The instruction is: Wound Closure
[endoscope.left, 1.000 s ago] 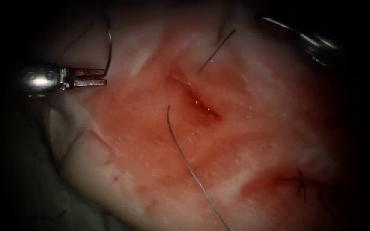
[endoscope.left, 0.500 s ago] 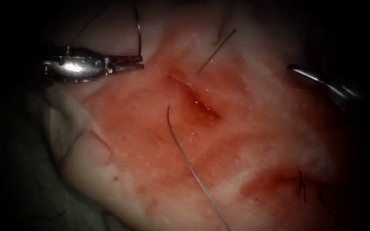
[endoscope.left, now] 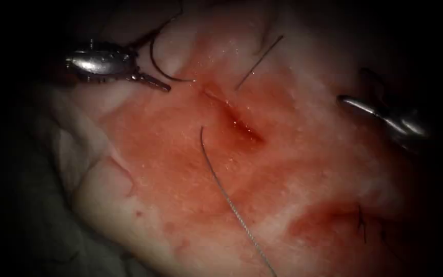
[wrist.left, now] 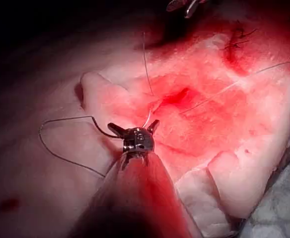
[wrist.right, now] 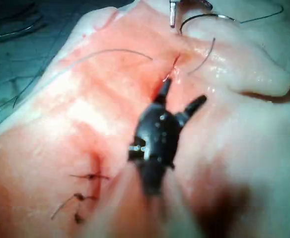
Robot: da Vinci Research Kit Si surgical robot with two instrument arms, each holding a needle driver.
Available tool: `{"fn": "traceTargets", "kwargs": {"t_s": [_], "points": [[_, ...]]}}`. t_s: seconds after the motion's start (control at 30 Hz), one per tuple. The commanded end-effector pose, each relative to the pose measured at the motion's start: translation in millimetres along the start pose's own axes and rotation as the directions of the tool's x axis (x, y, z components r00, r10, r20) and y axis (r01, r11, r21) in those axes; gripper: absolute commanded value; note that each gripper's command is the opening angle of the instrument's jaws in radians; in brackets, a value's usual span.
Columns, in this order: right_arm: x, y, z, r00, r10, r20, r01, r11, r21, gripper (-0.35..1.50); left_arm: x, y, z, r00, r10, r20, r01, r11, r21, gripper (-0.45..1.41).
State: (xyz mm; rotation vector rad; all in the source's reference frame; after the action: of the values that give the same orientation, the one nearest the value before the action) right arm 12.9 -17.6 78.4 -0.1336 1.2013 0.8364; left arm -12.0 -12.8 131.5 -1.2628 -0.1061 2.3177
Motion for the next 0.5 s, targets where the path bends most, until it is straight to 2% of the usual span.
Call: {"fn": "traceTargets", "kwargs": {"t_s": [0.03, 0.2, 0.3, 0.33, 0.4, 0.5], "points": [[-0.7, -0.7, 0.4, 1.0, 0.001, 0.003, -0.001, 1.0, 0.004, 1.35, -0.2, 0.4, 0.5, 1.0, -0.003, 0.0, 0.003, 1.0, -0.005, 1.3], [-1.1, -1.2, 0.2, 1.0, 0.008, 0.007, -0.008, 0.999, 0.034, 1.36, 1.5, 1.0, -1.9, 0.997, -0.079, -0.022, 0.078, 0.996, -0.037, 1.33], [-1.4, -1.8, 0.0, 1.0, 0.008, 0.02, -0.01, 0.997, 0.075, 1.31, 3.0, 2.1, -4.4, 0.992, -0.113, -0.048, 0.107, 0.988, -0.109, 1.28], [-1.5, -1.9, -0.1, 1.0, 0.012, 0.024, -0.014, 0.996, 0.083, 1.31, 3.7, 3.3, -5.6, 0.991, -0.122, -0.055, 0.112, 0.982, -0.153, 1.28], [-1.6, -2.0, -0.1, 1.0, 0.017, 0.023, -0.019, 0.996, 0.09, 1.31, 4.4, 4.6, -6.3, 0.99, -0.129, -0.063, 0.114, 0.974, -0.194, 1.26], [-1.9, -2.2, -0.1, 1.0, 0.014, 0.023, -0.016, 0.995, 0.098, 1.31, 6.1, 7.7, -6.8, 0.994, 0.0, -0.113, -0.028, 0.969, -0.245, 1.16]]}}
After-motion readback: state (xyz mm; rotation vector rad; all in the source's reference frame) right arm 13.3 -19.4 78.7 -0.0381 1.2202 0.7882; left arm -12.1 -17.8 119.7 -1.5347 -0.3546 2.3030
